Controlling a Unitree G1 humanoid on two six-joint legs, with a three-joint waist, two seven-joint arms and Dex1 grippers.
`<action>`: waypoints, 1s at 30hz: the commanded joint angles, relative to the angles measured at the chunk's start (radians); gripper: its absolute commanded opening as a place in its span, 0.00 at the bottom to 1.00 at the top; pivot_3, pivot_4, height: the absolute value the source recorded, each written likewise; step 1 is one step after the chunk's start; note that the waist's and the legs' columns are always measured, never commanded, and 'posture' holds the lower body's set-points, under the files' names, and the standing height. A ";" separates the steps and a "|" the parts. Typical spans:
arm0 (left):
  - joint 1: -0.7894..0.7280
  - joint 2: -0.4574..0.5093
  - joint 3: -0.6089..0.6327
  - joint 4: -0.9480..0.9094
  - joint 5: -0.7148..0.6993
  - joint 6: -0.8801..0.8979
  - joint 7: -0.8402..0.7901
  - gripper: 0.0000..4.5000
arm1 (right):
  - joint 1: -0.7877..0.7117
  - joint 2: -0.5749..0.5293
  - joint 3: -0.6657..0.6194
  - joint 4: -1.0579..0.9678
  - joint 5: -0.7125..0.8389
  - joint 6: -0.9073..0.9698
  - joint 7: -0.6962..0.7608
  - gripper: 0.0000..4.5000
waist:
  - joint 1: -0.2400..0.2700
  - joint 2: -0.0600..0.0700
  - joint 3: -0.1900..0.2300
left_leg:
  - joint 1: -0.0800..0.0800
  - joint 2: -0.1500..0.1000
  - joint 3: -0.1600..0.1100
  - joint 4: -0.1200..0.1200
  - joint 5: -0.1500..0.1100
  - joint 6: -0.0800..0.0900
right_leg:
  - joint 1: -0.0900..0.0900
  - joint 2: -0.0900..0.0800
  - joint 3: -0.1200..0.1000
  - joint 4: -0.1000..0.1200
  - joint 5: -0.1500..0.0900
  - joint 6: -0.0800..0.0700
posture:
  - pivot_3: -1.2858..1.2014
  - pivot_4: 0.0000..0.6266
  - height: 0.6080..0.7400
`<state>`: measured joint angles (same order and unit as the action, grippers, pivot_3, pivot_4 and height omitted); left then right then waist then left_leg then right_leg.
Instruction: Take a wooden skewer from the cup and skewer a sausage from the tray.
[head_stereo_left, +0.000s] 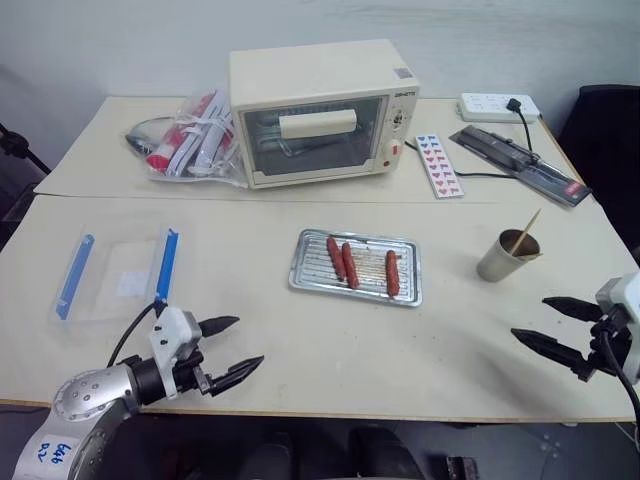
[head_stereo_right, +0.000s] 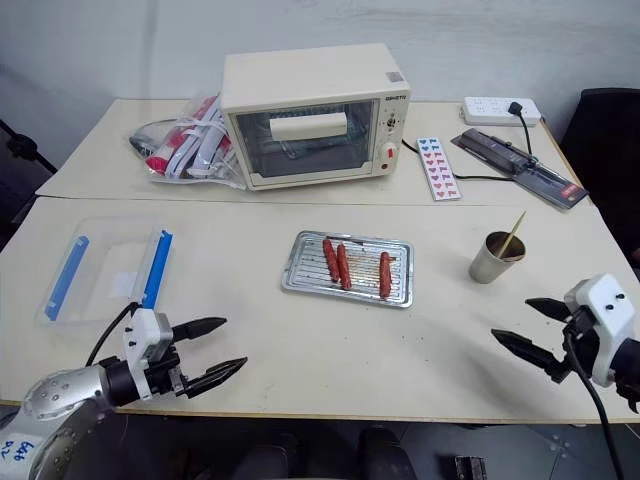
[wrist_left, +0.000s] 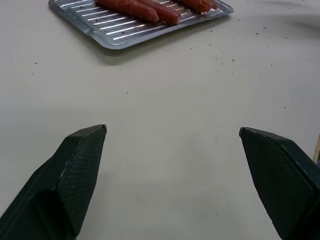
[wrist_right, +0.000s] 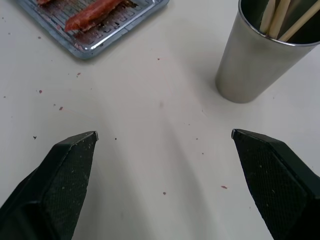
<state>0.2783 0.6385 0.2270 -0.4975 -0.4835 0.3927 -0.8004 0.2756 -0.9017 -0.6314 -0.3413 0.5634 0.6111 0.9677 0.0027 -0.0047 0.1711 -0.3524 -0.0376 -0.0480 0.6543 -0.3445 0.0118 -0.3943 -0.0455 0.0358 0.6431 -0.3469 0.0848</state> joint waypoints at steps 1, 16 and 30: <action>0.007 -0.005 0.001 -0.006 0.009 -0.035 -0.001 1.00 | 0.001 0.010 -0.011 -0.026 0.015 -0.004 -0.006 1.00 | 0.000 0.000 0.000 | 0.000 0.000 0.000 0.000 0.000 0.000 | 0.000 0.000 0.000 0.000 0.000 0.000 | 0.52 0.24 1.00; -0.049 -0.049 -0.064 0.017 0.012 0.013 0.056 1.00 | 0.052 0.148 0.036 -0.078 -0.099 -0.072 -0.194 1.00 | 0.002 0.000 0.000 | 0.000 0.000 0.000 0.001 0.000 0.000 | 0.000 0.000 0.000 0.001 0.000 0.000 | 0.52 0.24 1.00; -0.507 0.031 -0.114 0.018 -0.358 0.360 -0.089 1.00 | -0.061 0.496 0.106 -0.410 -0.038 0.015 -0.639 1.00 | -0.006 0.001 -0.001 | -0.001 -0.001 -0.001 0.002 0.004 -0.008 | -0.002 0.001 0.000 0.004 0.000 0.000 | 0.52 0.24 1.00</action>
<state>-0.1823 0.6472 0.1254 -0.4588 -0.7766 0.7172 -0.8421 0.2395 -0.4101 -0.5344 -0.6811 0.5089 0.6198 0.3688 -0.0033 -0.0040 0.1704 -0.3533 -0.0382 -0.0484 0.6560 -0.3405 0.0040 -0.3965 -0.0449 0.0359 0.6473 -0.3469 0.0849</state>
